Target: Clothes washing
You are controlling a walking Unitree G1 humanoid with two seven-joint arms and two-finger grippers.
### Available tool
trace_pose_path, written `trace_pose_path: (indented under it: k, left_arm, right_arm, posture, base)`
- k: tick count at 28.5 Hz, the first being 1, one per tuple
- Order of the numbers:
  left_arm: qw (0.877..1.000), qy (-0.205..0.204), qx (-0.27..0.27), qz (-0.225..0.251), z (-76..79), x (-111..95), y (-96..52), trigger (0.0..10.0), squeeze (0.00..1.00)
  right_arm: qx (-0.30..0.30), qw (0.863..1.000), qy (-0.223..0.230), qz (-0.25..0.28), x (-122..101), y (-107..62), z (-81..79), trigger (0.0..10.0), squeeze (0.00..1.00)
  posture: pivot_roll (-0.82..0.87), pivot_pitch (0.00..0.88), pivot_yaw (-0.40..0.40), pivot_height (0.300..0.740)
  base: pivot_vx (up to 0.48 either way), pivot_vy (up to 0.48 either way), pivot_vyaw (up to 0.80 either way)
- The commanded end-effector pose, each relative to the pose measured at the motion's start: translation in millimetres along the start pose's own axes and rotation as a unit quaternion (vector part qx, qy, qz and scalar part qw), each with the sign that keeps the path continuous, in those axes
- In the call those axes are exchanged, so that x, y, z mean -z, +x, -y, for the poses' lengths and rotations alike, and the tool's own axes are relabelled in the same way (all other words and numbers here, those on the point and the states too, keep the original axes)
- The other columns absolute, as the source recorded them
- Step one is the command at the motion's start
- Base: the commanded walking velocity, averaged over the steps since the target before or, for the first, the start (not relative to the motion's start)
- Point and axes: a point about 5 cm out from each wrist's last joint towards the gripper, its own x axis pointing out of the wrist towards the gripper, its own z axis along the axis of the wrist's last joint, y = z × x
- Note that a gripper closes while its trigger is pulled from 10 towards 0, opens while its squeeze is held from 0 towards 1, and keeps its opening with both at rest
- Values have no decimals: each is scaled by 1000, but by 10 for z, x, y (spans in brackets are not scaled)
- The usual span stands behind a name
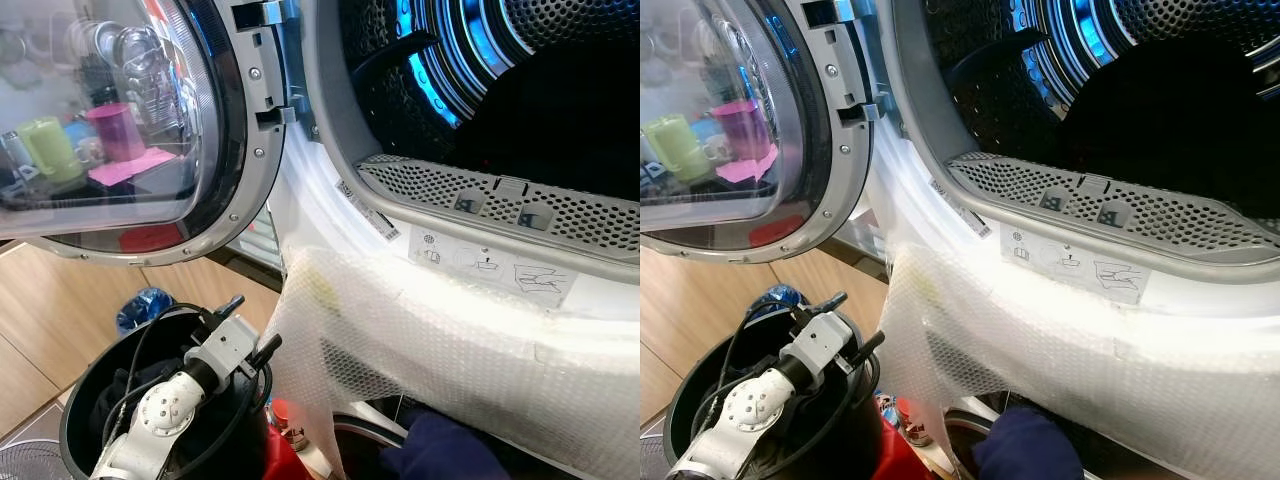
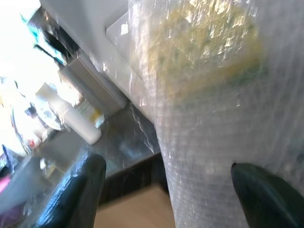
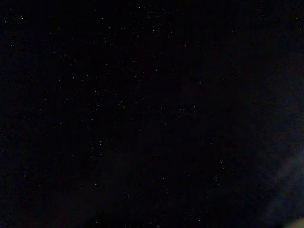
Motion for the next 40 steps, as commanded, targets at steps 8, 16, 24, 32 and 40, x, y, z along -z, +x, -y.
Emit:
trace_pose_path:
  k: [8, 16, 24, 32, 40]
  left_arm:
    - [999, 19, 34, 10, 60, 15, 36, 10000, 0]
    - [999, 22, 44, 19, 103, 23, 37, 10000, 0]
    - [999, 13, 28, 18, 96, 39, 32, 10000, 0]
    - [999, 13, 36, 20, 126, 38, 44, 10000, 0]
    - [999, 12, 44, 22, 170, 32, 74, 10000, 0]
  right_arm:
    - [-84, 968, -61, 227, -985, -50, -131, 0, 0]
    - [-178, 903, -63, 386, -1658, 120, -213, 0, 0]
    - [-285, 834, -78, 466, -2391, 335, -234, 0, 0]
    - [-274, 820, -81, 496, -3003, 741, -176, 0, 0]
    - [-220, 824, -94, 514, -3865, 1173, -201, 0, 0]
  posture:
    - [-55, 0, 167, 740]
    - [-54, 0, 184, 740]
    - [-35, 0, 173, 740]
    - [-49, 0, 176, 740]
    - [-77, 0, 168, 740]
  base:
    - [0, 0, 0]
    - [0, 0, 0]
    - [0, 0, 0]
    - [0, 0, 0]
    - [0, 0, 0]
